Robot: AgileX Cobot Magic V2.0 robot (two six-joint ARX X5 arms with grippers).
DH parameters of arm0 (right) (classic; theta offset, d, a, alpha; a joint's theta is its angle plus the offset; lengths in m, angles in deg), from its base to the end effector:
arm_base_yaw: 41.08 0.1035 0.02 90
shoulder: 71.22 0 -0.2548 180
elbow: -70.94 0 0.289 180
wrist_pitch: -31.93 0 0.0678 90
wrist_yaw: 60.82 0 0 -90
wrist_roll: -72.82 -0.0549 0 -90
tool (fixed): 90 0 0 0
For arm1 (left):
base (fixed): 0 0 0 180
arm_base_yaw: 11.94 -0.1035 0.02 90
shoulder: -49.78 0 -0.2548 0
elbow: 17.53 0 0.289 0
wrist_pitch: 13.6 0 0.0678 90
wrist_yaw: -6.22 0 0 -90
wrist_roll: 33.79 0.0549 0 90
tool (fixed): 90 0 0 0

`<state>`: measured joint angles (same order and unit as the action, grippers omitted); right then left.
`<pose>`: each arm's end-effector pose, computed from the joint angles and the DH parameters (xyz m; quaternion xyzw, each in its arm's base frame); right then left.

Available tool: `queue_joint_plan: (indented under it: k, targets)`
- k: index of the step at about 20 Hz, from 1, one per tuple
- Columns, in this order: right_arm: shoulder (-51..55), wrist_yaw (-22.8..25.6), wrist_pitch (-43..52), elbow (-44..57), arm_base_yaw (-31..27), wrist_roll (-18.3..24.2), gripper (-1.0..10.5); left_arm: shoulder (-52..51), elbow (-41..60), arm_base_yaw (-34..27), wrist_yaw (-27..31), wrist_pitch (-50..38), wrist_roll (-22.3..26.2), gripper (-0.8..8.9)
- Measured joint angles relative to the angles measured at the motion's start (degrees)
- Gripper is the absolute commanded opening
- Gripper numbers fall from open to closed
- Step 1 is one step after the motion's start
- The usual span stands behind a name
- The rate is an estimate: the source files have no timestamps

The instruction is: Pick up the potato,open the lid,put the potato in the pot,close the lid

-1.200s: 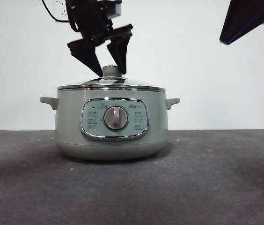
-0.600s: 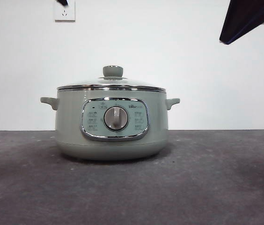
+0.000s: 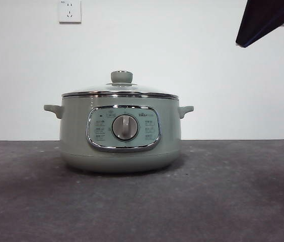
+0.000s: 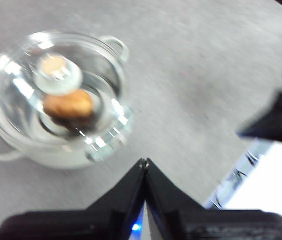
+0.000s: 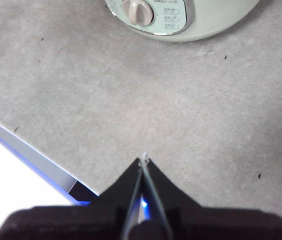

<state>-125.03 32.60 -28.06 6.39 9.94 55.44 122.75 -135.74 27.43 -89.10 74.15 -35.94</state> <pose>0.1494 0.1795 0.2701 -0.0627 0.4217 0.3067 0.8510 0.1816 -0.1556 0.4696 0.0900 0.3532 -0.3478 0.8638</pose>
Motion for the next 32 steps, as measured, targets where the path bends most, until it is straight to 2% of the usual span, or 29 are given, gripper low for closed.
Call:
queue_joint_plan:
  k: [3, 7, 13, 20, 21, 24, 26, 28, 32]
  targets:
    - [0.00, 0.26, 0.13, 0.00, 0.00, 0.00, 0.0, -7.37, 8.48, 1.90, 0.20, 0.02, -1.16, -0.03]
    - [0.00, 4.09, 2.75, 0.00, 0.00, 0.00, 0.0, -14.40, 18.14, 2.05, 0.24, 0.31, -1.99, -0.03]
    - [0.00, 4.57, 2.82, 0.00, -0.02, 0.00, 0.0, -14.71, 18.60, 2.05, 0.22, 0.42, -2.01, -0.03]
    - [0.00, 4.76, 2.84, 0.00, -0.02, 0.00, 0.0, -9.66, 18.60, 2.03, 0.52, 0.39, -1.66, -0.03]
    - [0.00, 4.90, 2.84, 0.00, -0.02, 0.00, 0.0, -9.44, 18.67, 1.42, 1.73, 0.26, 0.24, -0.03]
    - [0.00, 5.11, 2.78, 0.00, -0.02, 0.00, 0.0, -13.79, 22.34, -4.00, 3.48, -2.32, 10.10, -0.03]
    - [0.00, 5.11, 2.80, 0.00, -0.02, 0.00, 0.0, -19.30, 29.46, -9.14, 1.53, -12.35, 12.98, -0.03]
    - [0.00, 5.14, 2.78, 0.00, -0.02, 0.00, 0.0, -25.90, 40.79, -15.32, -0.48, -26.43, 14.16, -0.03]
    - [0.00, 5.14, 2.78, 0.00, -0.02, 0.00, 0.0, -41.22, 67.32, -26.91, -0.59, -55.30, 13.38, -0.03]
